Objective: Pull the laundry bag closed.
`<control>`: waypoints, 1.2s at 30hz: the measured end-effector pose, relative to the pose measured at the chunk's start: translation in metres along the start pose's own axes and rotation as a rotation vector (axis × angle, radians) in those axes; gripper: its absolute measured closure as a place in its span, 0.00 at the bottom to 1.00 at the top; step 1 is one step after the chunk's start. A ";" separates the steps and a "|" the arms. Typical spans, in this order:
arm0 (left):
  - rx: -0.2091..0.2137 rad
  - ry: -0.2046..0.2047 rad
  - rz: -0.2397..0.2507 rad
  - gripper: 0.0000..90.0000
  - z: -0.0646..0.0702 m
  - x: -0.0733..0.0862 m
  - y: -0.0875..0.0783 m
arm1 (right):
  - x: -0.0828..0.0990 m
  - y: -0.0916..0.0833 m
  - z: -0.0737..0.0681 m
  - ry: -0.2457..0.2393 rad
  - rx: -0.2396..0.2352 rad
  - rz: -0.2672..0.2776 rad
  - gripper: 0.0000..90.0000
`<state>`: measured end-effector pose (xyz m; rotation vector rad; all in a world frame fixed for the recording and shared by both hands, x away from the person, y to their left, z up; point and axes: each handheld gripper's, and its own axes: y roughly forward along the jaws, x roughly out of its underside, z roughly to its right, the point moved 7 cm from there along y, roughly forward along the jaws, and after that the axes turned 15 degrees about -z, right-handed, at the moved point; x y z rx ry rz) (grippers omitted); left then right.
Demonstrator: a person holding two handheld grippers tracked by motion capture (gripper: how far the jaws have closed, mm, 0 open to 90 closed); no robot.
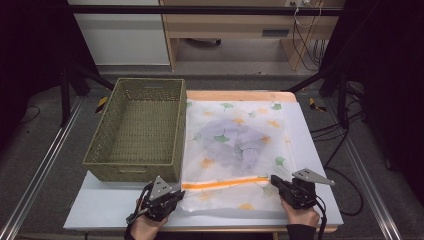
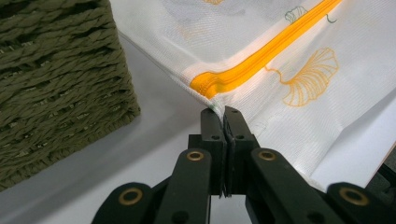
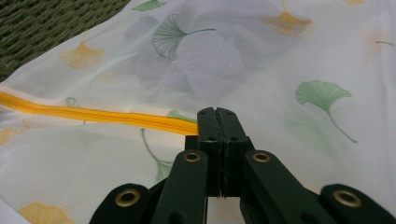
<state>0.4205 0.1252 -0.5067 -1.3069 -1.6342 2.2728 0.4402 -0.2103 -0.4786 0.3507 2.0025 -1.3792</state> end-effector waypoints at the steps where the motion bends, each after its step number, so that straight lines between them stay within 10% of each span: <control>1: -0.001 0.000 -0.001 0.98 0.000 0.000 0.000 | 0.001 -0.001 0.003 0.005 0.005 0.000 1.00; 36: -0.003 -0.001 -0.023 0.98 0.000 0.003 0.003 | 0.028 -0.017 0.061 0.138 0.107 -0.035 1.00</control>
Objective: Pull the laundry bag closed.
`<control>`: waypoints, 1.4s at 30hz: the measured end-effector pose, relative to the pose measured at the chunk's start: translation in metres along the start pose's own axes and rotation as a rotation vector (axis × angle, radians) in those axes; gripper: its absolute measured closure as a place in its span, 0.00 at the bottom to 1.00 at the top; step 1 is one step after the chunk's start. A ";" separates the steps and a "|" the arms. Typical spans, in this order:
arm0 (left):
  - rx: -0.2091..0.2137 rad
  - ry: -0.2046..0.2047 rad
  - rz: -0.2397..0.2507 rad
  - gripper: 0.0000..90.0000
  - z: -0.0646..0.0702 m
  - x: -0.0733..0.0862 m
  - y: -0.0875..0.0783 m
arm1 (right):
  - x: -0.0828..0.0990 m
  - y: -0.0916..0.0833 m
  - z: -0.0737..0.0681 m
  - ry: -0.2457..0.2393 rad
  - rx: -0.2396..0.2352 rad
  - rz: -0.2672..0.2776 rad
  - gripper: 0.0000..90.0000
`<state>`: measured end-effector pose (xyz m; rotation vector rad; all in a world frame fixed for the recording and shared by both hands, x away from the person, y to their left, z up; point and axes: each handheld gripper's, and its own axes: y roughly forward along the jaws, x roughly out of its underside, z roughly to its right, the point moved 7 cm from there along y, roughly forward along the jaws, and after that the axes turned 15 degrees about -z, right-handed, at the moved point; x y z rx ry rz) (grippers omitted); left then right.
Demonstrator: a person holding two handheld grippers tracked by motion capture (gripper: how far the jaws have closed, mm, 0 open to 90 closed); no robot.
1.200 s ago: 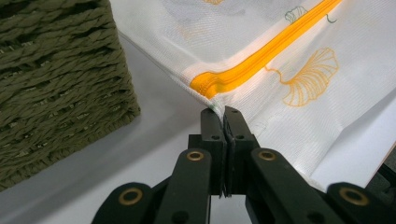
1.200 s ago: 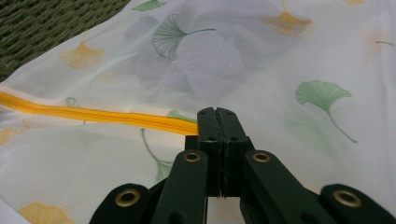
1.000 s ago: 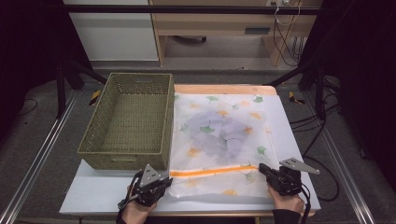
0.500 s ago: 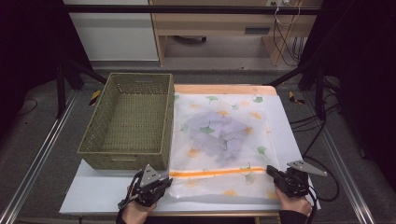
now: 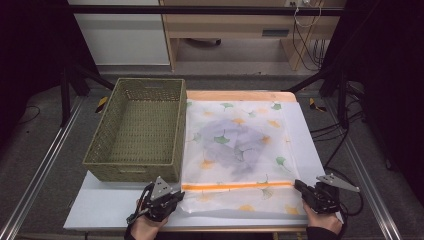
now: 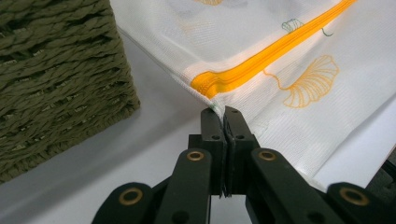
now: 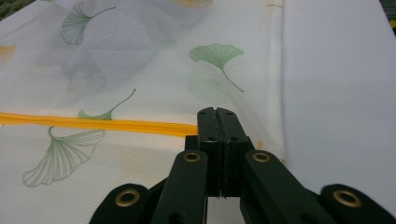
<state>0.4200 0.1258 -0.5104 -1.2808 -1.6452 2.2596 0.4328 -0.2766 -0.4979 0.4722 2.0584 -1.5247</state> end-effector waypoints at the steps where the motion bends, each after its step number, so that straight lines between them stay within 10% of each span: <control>1: 0.000 0.000 -0.001 0.98 0.000 0.000 0.000 | 0.000 0.000 0.002 -0.001 0.004 0.002 1.00; 20: -0.004 0.001 -0.001 0.97 0.000 0.001 0.002 | 0.006 0.005 0.017 0.024 0.041 -0.040 0.97; 42: -0.012 0.026 0.080 0.42 -0.030 0.003 -0.024 | -0.011 0.001 0.020 -0.088 0.114 0.147 0.34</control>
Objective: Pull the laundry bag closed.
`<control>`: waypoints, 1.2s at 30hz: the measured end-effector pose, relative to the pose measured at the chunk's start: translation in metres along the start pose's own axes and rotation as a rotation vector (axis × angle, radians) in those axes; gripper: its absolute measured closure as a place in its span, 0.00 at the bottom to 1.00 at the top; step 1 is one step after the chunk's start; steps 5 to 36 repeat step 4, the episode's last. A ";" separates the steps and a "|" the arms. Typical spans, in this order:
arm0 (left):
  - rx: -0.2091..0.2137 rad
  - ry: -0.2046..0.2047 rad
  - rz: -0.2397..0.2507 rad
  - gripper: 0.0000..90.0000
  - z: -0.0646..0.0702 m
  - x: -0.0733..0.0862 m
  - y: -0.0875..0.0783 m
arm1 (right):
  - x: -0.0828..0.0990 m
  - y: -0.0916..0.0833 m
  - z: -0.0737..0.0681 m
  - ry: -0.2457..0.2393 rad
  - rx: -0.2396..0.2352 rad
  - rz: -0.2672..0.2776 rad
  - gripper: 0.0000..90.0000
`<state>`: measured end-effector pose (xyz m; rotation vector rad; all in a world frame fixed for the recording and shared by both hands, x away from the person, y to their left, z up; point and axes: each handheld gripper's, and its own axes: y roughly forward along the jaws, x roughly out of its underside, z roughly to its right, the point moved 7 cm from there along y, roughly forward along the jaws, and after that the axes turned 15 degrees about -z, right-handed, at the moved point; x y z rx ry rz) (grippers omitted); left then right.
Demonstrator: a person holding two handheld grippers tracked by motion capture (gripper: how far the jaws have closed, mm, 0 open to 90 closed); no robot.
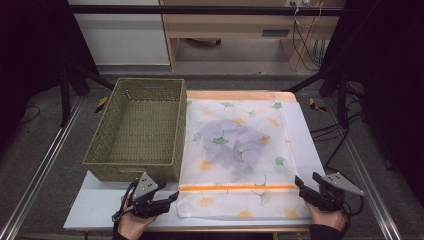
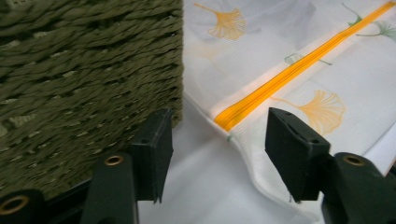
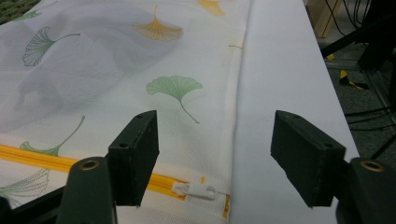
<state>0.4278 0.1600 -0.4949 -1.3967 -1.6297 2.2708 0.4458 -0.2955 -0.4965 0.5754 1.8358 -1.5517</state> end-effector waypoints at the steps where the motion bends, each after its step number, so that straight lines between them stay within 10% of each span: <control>1: -0.001 0.003 -0.006 0.41 -0.002 0.001 0.000 | 0.000 0.000 0.000 -0.003 0.000 0.003 0.33; 36: -0.003 0.007 -0.018 0.39 -0.007 0.005 0.001 | -0.001 0.001 0.000 -0.009 -0.001 0.006 0.30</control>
